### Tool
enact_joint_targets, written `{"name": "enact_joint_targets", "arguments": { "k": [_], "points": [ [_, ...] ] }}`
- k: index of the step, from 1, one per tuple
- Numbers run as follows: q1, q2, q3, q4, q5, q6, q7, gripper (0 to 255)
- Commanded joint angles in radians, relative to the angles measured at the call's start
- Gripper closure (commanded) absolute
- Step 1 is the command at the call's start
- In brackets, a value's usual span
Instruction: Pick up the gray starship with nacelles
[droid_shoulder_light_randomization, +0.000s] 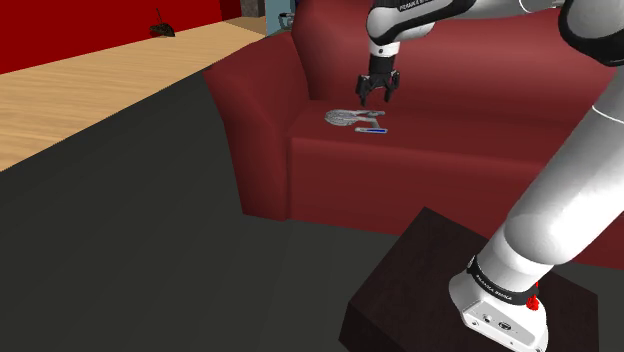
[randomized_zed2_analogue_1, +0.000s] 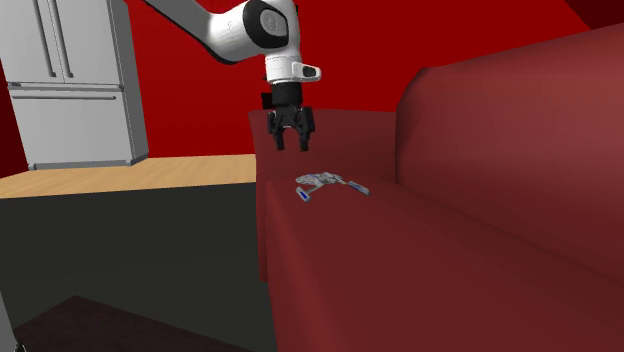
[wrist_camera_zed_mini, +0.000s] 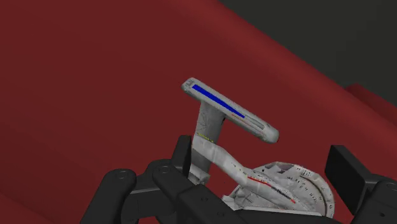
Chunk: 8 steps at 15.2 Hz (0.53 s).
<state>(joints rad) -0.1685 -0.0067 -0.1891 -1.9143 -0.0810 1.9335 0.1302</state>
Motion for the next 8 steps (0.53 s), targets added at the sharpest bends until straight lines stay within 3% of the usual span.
{"name": "enact_joint_targets", "arguments": {
  "k": [1,8],
  "points": [
    [-0.014,0.068,-0.014,0.059,0.013,0.009,0.016,0],
    [-0.079,0.31,-0.06,0.295,0.078,0.014,0.056,0]
  ]
}}
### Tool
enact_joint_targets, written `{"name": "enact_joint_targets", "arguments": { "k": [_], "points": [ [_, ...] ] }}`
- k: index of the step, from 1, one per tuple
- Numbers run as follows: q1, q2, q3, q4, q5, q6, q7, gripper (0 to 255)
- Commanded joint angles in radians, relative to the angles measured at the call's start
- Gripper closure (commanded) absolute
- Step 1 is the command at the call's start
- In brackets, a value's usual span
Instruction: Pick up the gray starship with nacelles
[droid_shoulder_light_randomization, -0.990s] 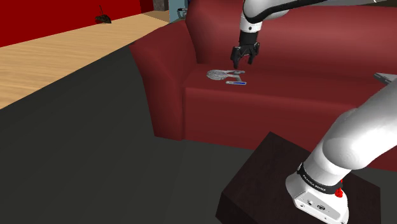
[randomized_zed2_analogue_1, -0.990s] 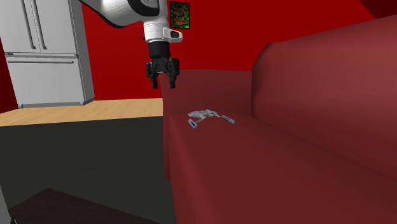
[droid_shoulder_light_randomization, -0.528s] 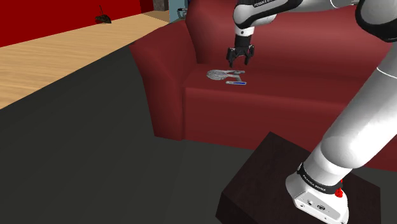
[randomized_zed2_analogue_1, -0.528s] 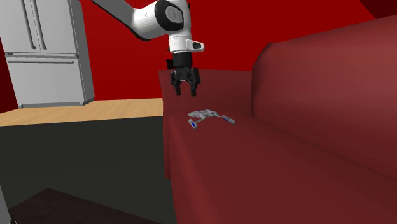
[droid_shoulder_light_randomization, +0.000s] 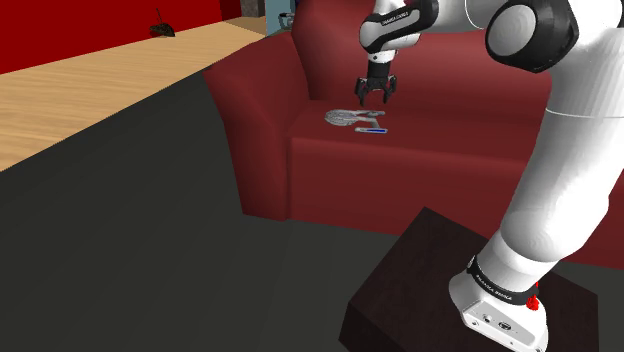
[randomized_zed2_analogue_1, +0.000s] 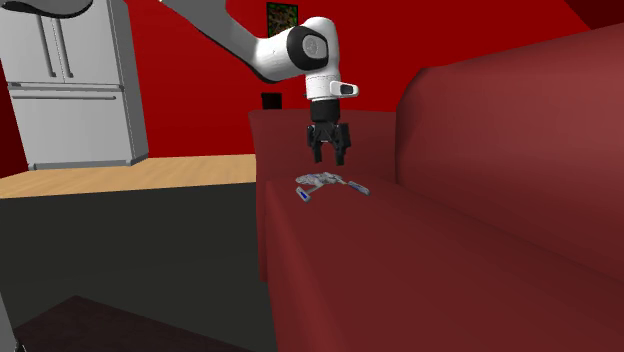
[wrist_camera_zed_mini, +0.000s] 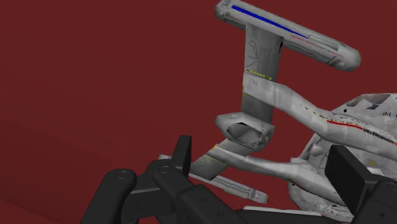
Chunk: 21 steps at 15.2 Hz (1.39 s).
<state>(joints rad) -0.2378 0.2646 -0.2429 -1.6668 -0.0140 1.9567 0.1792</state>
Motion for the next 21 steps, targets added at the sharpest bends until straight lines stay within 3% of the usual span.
{"name": "enact_joint_targets", "arguments": {
  "k": [1,10,11,21],
  "points": [
    [-0.017,0.059,-0.009,0.069,0.017,-0.011,0.01,0],
    [-0.018,0.083,-0.006,0.0,0.022,0.081,0.012,0],
    [-0.018,0.084,-0.006,0.001,0.023,0.08,0.011,255],
    [-0.018,0.079,-0.006,0.008,0.021,0.069,0.012,255]
  ]
}}
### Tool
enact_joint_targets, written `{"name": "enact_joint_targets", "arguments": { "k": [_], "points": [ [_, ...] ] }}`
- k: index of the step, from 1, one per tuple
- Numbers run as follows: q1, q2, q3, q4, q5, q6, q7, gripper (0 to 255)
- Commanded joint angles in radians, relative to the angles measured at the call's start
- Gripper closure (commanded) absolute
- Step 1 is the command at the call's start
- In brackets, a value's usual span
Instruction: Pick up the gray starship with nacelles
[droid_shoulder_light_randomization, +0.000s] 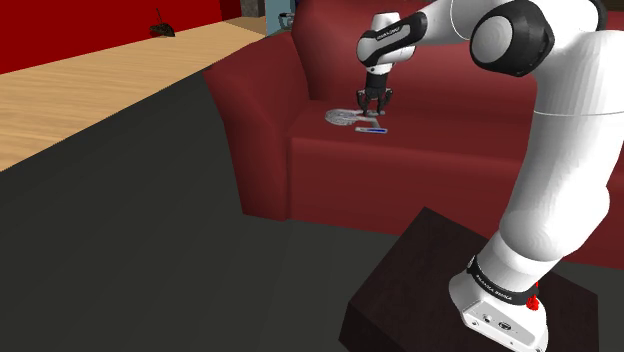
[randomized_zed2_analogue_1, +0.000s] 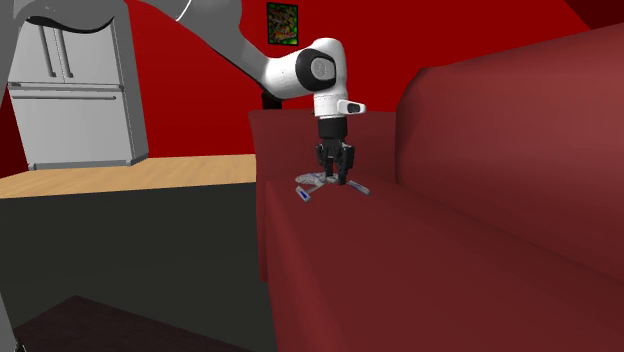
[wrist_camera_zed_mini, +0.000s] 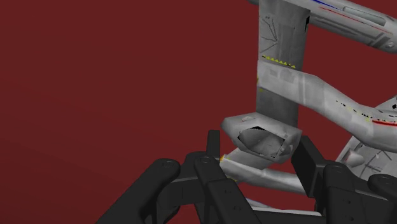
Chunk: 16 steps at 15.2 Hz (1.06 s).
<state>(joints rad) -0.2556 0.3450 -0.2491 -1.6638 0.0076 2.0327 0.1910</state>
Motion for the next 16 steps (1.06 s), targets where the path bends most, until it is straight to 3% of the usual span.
{"name": "enact_joint_targets", "arguments": {
  "k": [1,16],
  "points": [
    [0.0,-0.005,0.0,0.014,-0.001,-0.019,0.0,255],
    [-0.001,-0.033,-0.004,0.152,-0.007,-0.184,-0.005,255]
  ]
}}
